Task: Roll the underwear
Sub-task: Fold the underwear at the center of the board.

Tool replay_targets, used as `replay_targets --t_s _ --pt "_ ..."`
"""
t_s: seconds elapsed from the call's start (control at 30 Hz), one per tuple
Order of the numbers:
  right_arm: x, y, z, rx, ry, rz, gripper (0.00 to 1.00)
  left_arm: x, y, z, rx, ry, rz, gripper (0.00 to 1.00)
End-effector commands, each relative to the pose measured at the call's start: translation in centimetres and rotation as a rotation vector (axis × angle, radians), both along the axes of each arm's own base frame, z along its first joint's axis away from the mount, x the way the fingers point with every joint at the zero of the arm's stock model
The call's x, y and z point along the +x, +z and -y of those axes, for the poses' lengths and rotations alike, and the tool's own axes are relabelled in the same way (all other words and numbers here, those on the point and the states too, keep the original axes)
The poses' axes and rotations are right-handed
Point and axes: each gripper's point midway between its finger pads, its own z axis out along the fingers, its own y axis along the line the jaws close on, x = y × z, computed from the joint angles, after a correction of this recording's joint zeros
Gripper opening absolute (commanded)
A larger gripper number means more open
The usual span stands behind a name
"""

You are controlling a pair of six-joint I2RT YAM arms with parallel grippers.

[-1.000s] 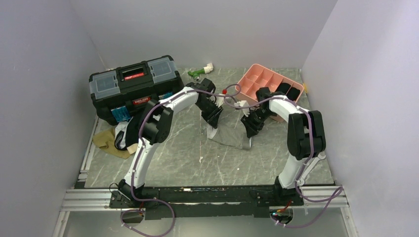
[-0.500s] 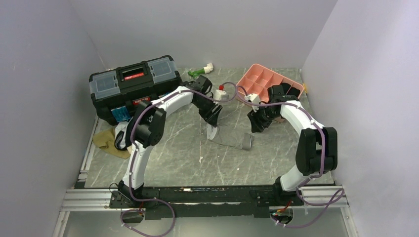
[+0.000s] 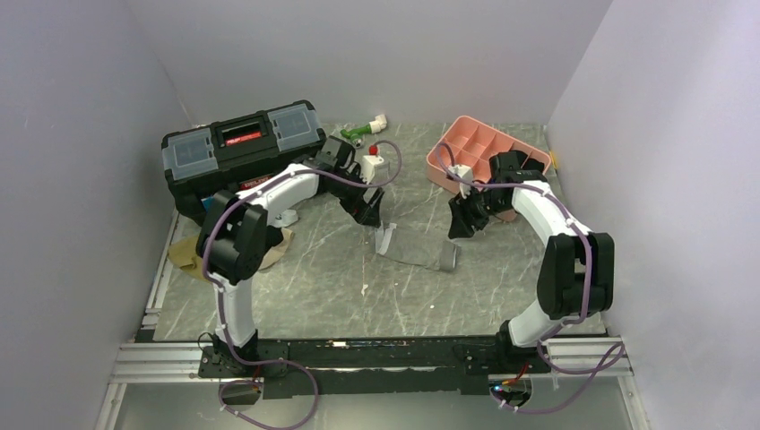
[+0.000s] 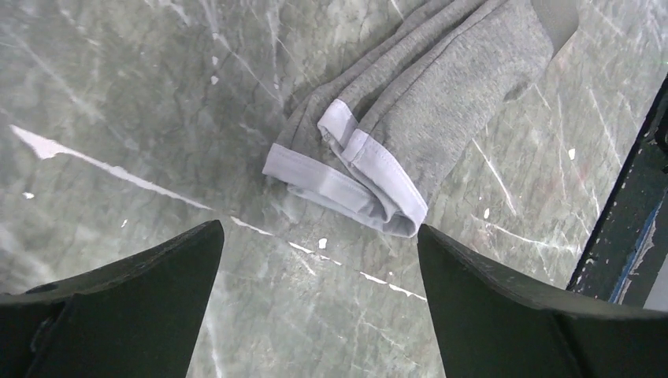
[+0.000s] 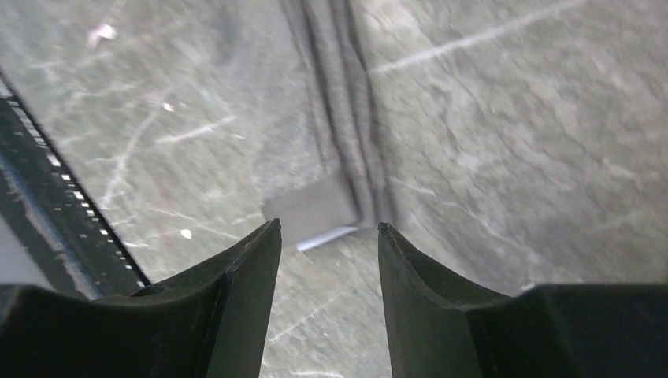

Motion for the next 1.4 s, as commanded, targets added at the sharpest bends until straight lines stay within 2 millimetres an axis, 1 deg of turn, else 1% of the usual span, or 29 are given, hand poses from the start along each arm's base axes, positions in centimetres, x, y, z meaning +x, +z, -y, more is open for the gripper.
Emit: replay_targets --t_s 0.0,0.07,0.23,0.37,0.43,0.53,0.67,0.77,0.8,0.87,0.97,1.03,1.13,1.27,1.37 --pt "-0.7 3.3 -3.2 0.214 0.105 -0.042 0.51 0.5 4.4 0.7 -0.137 -0.012 0.113 1.0" --pt "-1.5 3.5 -4.1 0.278 0.137 -0.097 0.51 -0.8 4.7 1.0 -0.185 -0.051 0.084 0.99" --pt "-2.1 2.1 -5.2 0.344 0.169 -0.205 0.51 -4.5 6.0 2.4 -0.358 -0.166 -0.036 0.99" --pt "-2.2 0.7 -5.4 0.366 0.173 -0.286 0.5 -6.3 6.6 3.7 -0.446 -0.231 -0.139 0.95" --pt "-2.3 -0.3 -5.4 0.362 0.169 -0.32 0.5 -6.9 6.5 4.3 -0.453 -0.25 -0.174 0.94" --pt "-1.8 -2.2 -4.8 0.317 0.138 -0.349 0.48 -7.3 6.2 5.2 -0.454 -0.262 -0.199 0.94" --pt "-1.2 -4.5 -3.9 0.247 0.109 -0.375 0.48 -7.3 5.1 6.2 -0.431 -0.265 -0.228 0.93" --pt "-0.9 -5.7 -3.3 0.213 0.098 -0.385 0.47 -6.7 3.8 7.0 -0.402 -0.239 -0.252 0.93" --pt "-1.0 -6.0 -3.3 0.206 0.098 -0.391 0.47 -6.3 3.2 7.2 -0.387 -0.222 -0.258 0.92" --pt "-0.9 -6.5 -3.0 0.189 0.097 -0.395 0.47 -5.3 1.4 7.5 -0.343 -0.178 -0.27 0.92" --pt "-0.7 -7.2 -2.6 0.155 0.093 -0.391 0.48 -4.4 -0.7 7.4 -0.284 -0.131 -0.283 0.91" --pt "-0.6 -7.6 -2.3 0.139 0.089 -0.389 0.48 -4.3 -2.1 7.2 -0.244 -0.086 -0.322 0.91" --pt "-0.5 -7.9 -2.0 0.123 0.086 -0.386 0.49 -4.1 -3.7 6.7 -0.191 -0.052 -0.336 0.91" --pt "-0.4 -8.4 -1.6 0.094 0.073 -0.382 0.49 -3.5 -5.5 6.0 -0.12 0.009 -0.321 0.91" --pt "-0.3 -8.6 -1.1 0.06 0.057 -0.37 0.49 -3.4 -5.9 5.5 -0.098 0.019 -0.293 0.91"
